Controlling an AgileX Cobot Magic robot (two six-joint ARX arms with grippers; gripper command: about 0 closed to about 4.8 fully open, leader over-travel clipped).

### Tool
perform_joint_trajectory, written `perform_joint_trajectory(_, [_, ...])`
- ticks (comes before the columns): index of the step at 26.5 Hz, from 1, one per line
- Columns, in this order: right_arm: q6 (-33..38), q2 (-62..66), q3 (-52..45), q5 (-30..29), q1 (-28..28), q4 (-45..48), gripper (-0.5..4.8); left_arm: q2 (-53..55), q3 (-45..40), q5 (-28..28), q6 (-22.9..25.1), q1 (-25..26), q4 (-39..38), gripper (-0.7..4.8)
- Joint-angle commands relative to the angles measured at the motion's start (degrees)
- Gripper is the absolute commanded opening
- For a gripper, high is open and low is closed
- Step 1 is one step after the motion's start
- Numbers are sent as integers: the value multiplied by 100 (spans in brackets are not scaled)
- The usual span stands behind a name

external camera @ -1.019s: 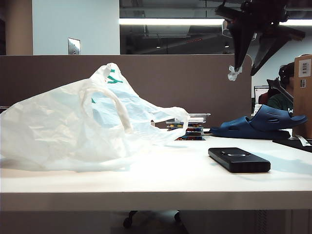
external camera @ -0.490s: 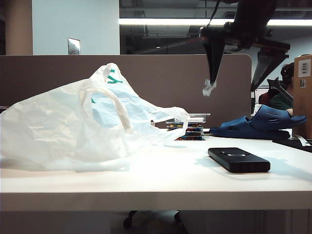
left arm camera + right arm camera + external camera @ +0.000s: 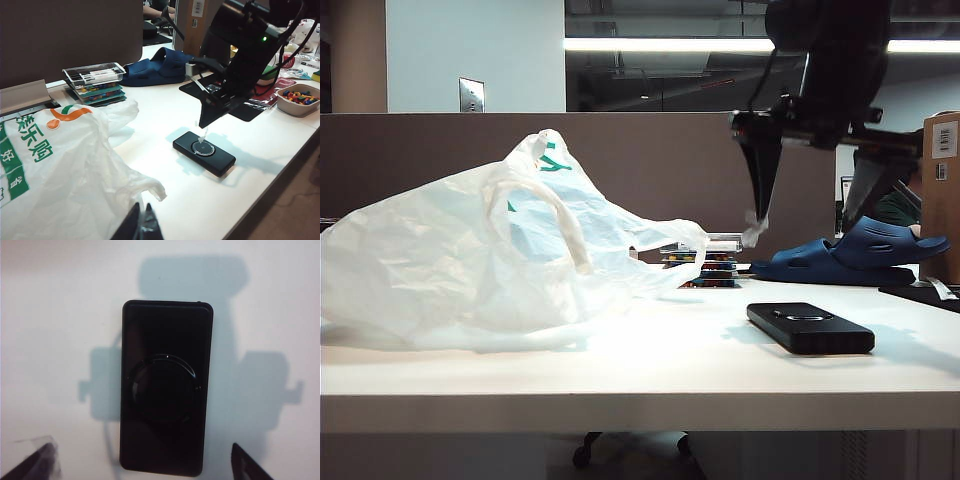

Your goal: Put the power bank into the bag.

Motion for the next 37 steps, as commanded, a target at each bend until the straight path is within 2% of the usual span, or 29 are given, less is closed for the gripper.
perform_joint_trajectory(1, [48,-24,-219,57,13,415,473,2,26,37,24,2,31,-6])
perform_joint_trajectory(5, [61,20,-520,177,11,675,473,2,26,37,22,0,28,-6])
perform_joint_trajectory(17, [192,525,-522,179,22,874,473,2,24,35,24,2,-232,-6])
perform_joint_trajectory(37, [208,925,-535,149,26,1067,472,2,26,37,24,2,-223,-6])
